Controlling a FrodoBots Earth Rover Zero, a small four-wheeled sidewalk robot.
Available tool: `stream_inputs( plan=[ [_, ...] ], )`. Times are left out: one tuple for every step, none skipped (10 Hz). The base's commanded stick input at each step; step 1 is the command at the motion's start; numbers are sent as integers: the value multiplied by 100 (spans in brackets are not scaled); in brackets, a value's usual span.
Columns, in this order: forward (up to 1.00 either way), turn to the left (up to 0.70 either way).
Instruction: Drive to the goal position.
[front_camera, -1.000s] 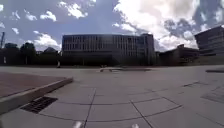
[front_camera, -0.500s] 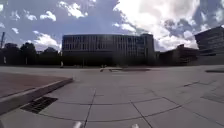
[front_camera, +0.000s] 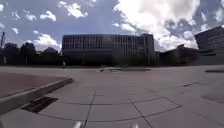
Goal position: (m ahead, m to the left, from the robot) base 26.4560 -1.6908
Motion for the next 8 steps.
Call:
stream_inputs(
  plan=[
    [6, 0],
    [6, 0],
    [6, 0],
    [5, 0],
    [6, 0],
    [6, 0],
    [6, 0],
    [6, 0]
  ],
)
